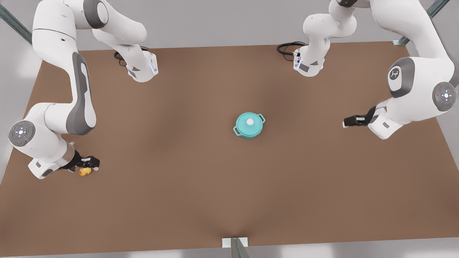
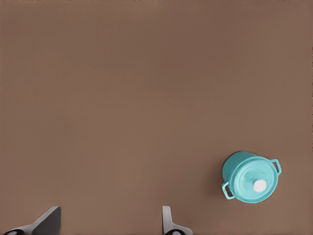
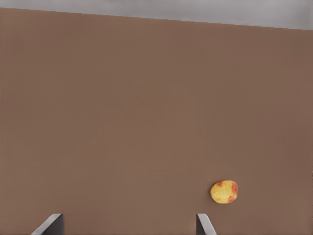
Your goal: Open the pot lid and put the potato into the pot
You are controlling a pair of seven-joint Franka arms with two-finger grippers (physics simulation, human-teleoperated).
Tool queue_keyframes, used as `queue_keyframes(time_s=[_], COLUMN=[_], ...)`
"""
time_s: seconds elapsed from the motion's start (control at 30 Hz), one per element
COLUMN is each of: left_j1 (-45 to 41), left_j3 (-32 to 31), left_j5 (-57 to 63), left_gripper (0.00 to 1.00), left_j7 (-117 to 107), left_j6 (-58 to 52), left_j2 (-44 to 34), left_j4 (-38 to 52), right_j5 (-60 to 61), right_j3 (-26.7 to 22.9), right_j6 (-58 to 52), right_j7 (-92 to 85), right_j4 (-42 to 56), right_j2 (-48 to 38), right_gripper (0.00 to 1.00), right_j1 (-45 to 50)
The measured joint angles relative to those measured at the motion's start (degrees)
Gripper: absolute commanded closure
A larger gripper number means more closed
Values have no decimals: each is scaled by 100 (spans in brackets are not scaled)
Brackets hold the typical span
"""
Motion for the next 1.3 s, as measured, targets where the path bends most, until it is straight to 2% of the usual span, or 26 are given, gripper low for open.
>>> queue_keyframes(time_s=[0.1, 0.23, 0.3, 0.4, 0.5, 0.57, 0.67, 0.73, 0.93, 1.1, 1.3], left_j1=[-105, -1962, -2770, -3459, -3564, -3580, -3556, -3575, -3559, -3508, -3470], left_j3=[-289, -1043, -1116, -1136, -1132, -1131, -1130, -1131, -1114, -1099, -1095], left_j5=[95, 302, 513, 746, 884, 960, 1167, 1239, 1457, 1703, 1790], left_gripper=[0, 0, 0, 0, 0, 0, 0, 0, 0, 0, 0], left_j7=[-3, -531, -928, -1677, -2510, -2988, -3497, -3778, -4445, -4790, -5014], left_j6=[123, 590, 935, 1535, 2320, 2776, 3524, 3963, 4681, 5054, 5316], left_j2=[82, 727, 1081, 1541, 1775, 1821, 1258, 1161, 1284, 1055, 1035], left_j4=[49, 88, 62, -120, -475, -696, -1857, -2193, -2423, -2978, -3145], right_j5=[-14, -60, -129, -127, -39, -10, 13, 20, 0, -20, -113], right_j3=[-50, -86, -81, -103, -112, -119, -205, -283, -422, -510, -518], right_j6=[231, 325, 309, 385, 675, 892, 1265, 1515, 2139, 2505, 2718], right_j7=[10, 562, 855, 1235, 1589, 1799, 2155, 2376, 3001, 3405, 3760], right_j4=[-9, -26, -154, -1010, -1735, -1879, -1895, -1881, -1746, -1582, -1627], right_j2=[-10, -54, -92, -348, -464, -366, -108, 64, 473, 873, 1310], right_gripper=[0, 0, 0, 0, 0, 0, 0, 0, 0, 0, 0], right_j1=[-11, -2, 4, -30, -96, -282, -511, -532, -524, -690, -896])
